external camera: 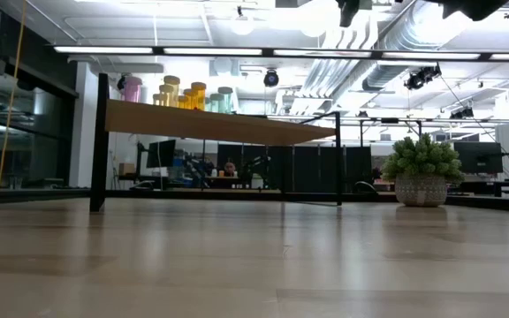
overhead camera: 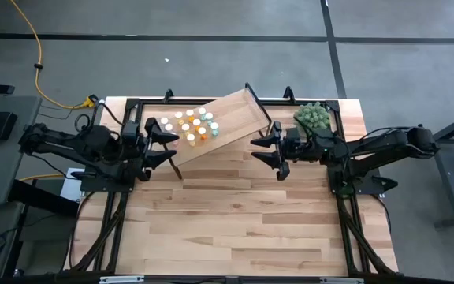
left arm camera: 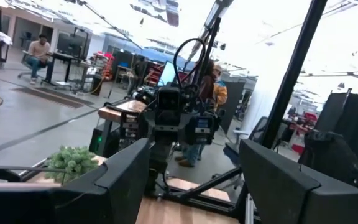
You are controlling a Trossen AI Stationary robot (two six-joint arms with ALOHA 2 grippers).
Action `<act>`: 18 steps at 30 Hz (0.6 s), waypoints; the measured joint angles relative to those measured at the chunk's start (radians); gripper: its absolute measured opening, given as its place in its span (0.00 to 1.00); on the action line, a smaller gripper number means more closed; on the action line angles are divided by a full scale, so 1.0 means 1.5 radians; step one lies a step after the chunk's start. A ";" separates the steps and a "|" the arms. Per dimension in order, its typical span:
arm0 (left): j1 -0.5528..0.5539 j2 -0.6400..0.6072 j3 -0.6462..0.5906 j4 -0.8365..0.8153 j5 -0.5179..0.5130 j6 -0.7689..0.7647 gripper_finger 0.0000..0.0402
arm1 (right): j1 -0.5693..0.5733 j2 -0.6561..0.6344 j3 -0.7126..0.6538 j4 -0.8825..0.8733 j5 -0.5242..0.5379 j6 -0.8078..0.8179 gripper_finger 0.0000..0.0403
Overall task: Pick and place medicine bottles onto shelf by color
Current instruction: Return to Home Position
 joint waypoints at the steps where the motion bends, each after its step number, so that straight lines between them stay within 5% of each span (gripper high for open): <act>1: 0.000 -0.005 0.000 -0.008 0.001 0.000 0.59 | 0.000 0.000 0.000 0.002 0.001 -0.002 0.46; 18: 0.001 -0.012 0.000 -0.021 0.004 0.028 0.59 | -0.001 0.000 0.000 -0.022 0.027 -0.002 0.46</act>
